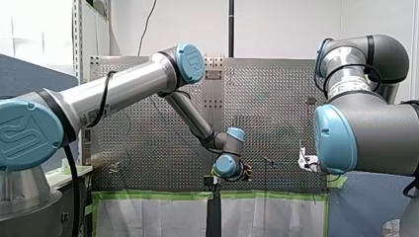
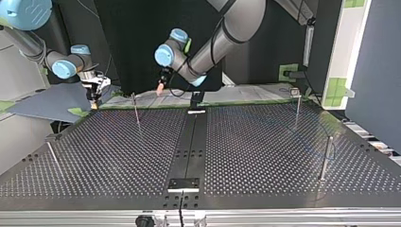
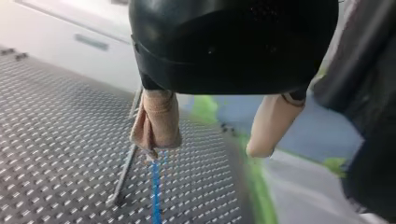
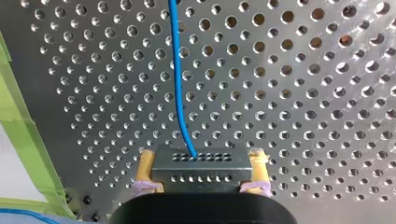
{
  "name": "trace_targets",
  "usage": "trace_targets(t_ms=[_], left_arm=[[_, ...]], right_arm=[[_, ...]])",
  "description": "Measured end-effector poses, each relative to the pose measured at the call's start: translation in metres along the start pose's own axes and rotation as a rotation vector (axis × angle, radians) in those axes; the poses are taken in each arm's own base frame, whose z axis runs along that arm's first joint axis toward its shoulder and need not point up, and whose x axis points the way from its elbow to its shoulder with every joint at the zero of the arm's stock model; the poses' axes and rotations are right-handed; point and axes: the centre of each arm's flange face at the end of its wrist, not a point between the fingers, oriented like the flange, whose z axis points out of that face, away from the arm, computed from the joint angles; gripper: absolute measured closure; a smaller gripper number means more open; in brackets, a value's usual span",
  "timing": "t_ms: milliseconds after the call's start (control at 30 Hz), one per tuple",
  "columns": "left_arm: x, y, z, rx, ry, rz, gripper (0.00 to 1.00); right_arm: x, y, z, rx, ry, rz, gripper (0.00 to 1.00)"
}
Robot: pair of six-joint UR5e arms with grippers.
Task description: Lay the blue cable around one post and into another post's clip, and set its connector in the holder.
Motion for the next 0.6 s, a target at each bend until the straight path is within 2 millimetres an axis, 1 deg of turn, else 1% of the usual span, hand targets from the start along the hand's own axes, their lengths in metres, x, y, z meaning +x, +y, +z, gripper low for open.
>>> trace_targets(t_ms=[100,333,367,467,600], left_arm=[[-0.002,-0.006,-0.004,0.012,0.003,0.018,0.01],[-0.036,-0.024,-0.013,0.051,-0.041,0.032,0.01],[-0.038,-0.025,-0.014,0.054,-0.044,0.032,0.01],[-0.042,-0.028,-0.015,0.060,-0.049,0.032,0.01],[-0.041,-0.032,-0.017,0.075,-0.044,0.027,0.01]], right_arm=[[0.000,0.000,0.000,0.000,-0.001,0.001,1.00],[0.000,0.000,0.000,0.000,-0.001,0.003,1.00],[0.000,0.000,0.000,0.000,-0.001,0.003,1.00],[0.000,0.000,0.000,0.000,-0.001,0.004,1.00],[0.000,0.000,0.000,0.000,-0.001,0.005,1.00]])
